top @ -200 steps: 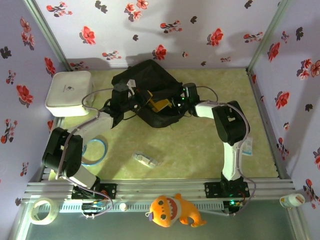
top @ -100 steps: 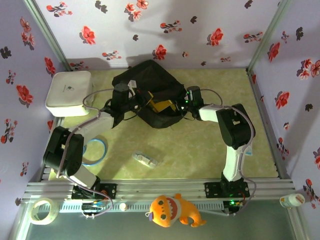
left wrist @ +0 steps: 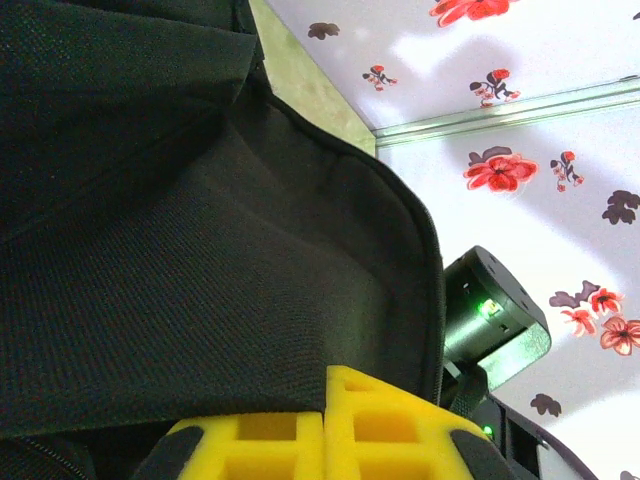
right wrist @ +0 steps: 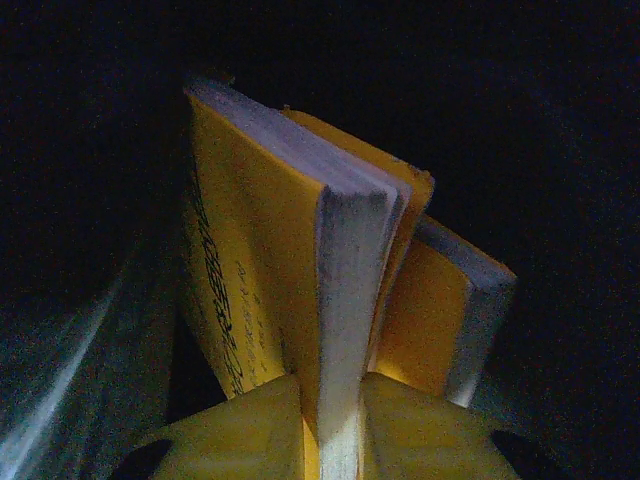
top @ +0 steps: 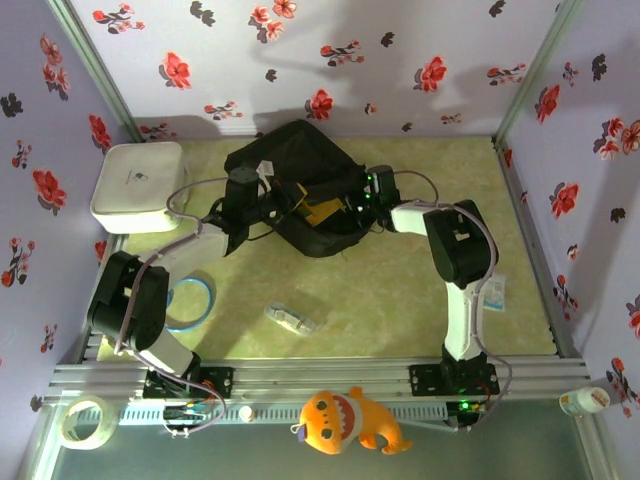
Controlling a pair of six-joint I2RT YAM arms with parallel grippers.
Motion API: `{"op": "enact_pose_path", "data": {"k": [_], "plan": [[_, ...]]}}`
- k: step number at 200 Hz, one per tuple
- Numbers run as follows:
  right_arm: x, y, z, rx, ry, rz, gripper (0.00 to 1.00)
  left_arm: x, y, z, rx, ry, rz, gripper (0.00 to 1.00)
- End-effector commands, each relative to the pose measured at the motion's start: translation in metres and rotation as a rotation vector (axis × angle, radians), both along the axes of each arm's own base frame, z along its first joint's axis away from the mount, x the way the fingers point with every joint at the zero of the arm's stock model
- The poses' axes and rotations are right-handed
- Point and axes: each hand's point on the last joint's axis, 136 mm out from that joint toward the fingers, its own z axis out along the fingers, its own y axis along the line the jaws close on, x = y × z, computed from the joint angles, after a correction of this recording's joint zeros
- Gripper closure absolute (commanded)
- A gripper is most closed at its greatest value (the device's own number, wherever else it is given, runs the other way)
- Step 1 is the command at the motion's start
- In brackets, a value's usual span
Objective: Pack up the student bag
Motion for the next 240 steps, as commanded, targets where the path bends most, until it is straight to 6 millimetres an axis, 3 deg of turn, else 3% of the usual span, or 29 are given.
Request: {"op": "enact_pose_path", "data": {"k": [1, 37, 74, 90, 120, 146, 175, 186, 240], "plan": [[0.014, 0.013, 0.015, 0.037, -0.07, 0.017, 0.83, 0.005, -0.005, 0.018, -0.032, -0.057, -0.019, 1.0], [0.005, -0.001, 0.028, 0.055, -0.084, -0.019, 0.77, 0.005, -0.004, 0.018, -0.025, -0.056, -0.02, 1.0], [-0.024, -0.035, 0.064, 0.056, -0.137, -0.082, 0.67, 0.006, -0.001, 0.009, -0.007, -0.035, -0.018, 1.0], [-0.038, -0.052, 0.071, 0.023, -0.135, -0.115, 0.65, 0.006, -0.001, 0.006, -0.001, -0.027, -0.018, 1.0], [-0.068, -0.091, 0.063, -0.118, -0.086, -0.194, 0.61, 0.005, -0.001, 0.0, 0.017, -0.012, -0.024, 1.0], [-0.089, -0.127, 0.064, -0.289, -0.069, -0.268, 0.58, 0.001, 0.001, -0.004, 0.045, 0.002, -0.032, 0.83], [-0.098, -0.148, 0.088, -0.404, -0.123, -0.296, 0.5, -0.003, 0.016, -0.003, 0.104, -0.004, -0.029, 0.58], [-0.1, -0.151, 0.095, -0.432, -0.131, -0.29, 0.46, -0.003, 0.028, 0.0, 0.129, -0.011, -0.012, 0.48], [-0.103, -0.151, 0.112, -0.468, -0.167, -0.265, 0.37, -0.008, 0.113, -0.009, 0.346, -0.002, 0.158, 0.22]]}}
